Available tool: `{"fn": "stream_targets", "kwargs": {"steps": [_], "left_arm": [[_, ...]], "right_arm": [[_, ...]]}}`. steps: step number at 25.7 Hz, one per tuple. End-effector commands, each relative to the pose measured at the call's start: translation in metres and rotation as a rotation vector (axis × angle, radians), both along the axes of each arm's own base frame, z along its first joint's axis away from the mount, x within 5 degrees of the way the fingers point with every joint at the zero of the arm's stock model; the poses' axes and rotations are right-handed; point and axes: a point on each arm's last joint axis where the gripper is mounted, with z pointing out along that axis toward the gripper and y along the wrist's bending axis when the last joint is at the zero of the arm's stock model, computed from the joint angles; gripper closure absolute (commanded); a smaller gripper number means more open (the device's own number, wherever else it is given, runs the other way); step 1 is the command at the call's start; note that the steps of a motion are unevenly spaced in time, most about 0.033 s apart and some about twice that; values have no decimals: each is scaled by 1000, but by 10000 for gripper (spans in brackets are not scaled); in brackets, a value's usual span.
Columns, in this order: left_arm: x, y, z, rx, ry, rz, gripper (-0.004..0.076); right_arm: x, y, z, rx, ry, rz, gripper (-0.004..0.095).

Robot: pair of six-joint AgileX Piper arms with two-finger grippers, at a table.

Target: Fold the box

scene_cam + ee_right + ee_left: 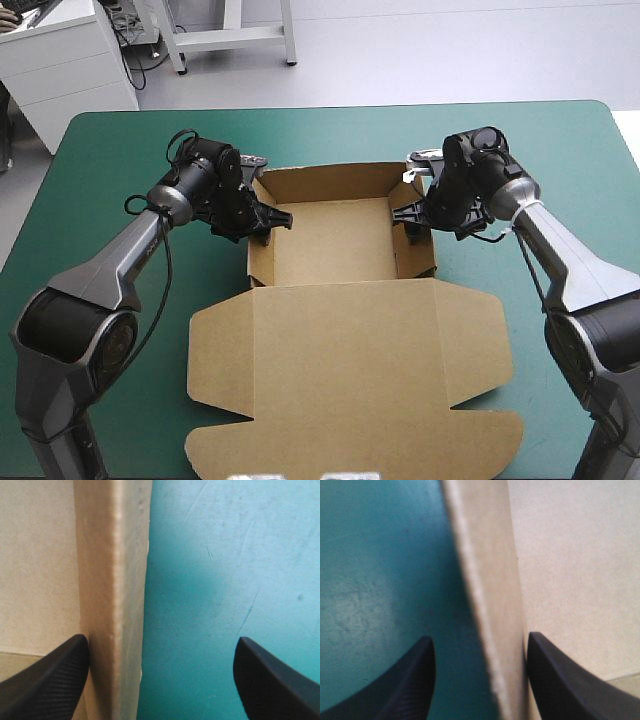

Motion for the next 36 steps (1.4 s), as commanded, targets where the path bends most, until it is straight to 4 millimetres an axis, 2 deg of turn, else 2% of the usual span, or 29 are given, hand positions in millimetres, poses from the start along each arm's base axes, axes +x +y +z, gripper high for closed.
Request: {"fn": "stream_targets", "kwargs": {"steps": [1, 5, 6, 10, 13, 15, 16, 17, 18, 19, 20, 21, 22, 23, 24, 27, 32, 36], "left_arm": [[-3, 6, 36, -11, -100, 6, 332], [-1, 7, 66, -17, -155, 5, 333], [-1, 7, 87, -35, -204, 6, 333], [-8, 7, 127, -108, -317, 6, 333], [-20, 9, 150, -145, -376, -41, 347], [-30, 13, 163, -147, -414, -73, 421], [-36, 15, 170, -153, -433, -74, 489], [-48, 20, 185, -166, -470, -74, 650], [-62, 26, 200, -175, -515, -81, 749], [-70, 29, 208, -179, -540, -88, 749], [-90, 37, 225, -193, -587, -91, 751], [-99, 41, 230, -201, -603, -92, 751], [-124, 50, 241, -205, -637, -103, 751], [-136, 56, 243, -202, -650, -114, 751], [-159, 65, 245, -196, -663, -125, 751], [-196, 79, 237, -204, -658, -136, 751], [-260, 104, 206, -196, -648, -153, 751], [-300, 120, 180, -189, -682, -177, 751]], "right_arm": [[-4, -7, 35, 30, -78, -33, 175], [-3, -6, 62, 64, -165, -39, 175], [-4, -7, 77, 87, -207, -44, 175], [-16, -10, 102, 114, -272, -43, 174], [-29, -15, 120, 129, -318, -39, 174], [-39, -17, 132, 150, -347, -32, 174], [-45, -18, 138, 162, -361, -22, 174], [-57, -22, 146, 169, -379, -19, 174], [-66, -26, 144, 156, -372, -20, 174], [-69, -28, 141, 141, -363, -22, 174], [-75, -31, 132, 117, -336, -23, 174], [-76, -32, 128, 111, -324, -24, 174], [-79, -32, 121, 104, -299, -23, 174], [-79, -32, 120, 103, -296, -23, 174], [-78, -32, 120, 105, -306, -24, 174], [-73, -30, 118, 111, -327, -22, 174], [-54, -24, 94, 80, -252, 2, 174], [-37, -17, 77, 80, -234, 1, 174]]}}
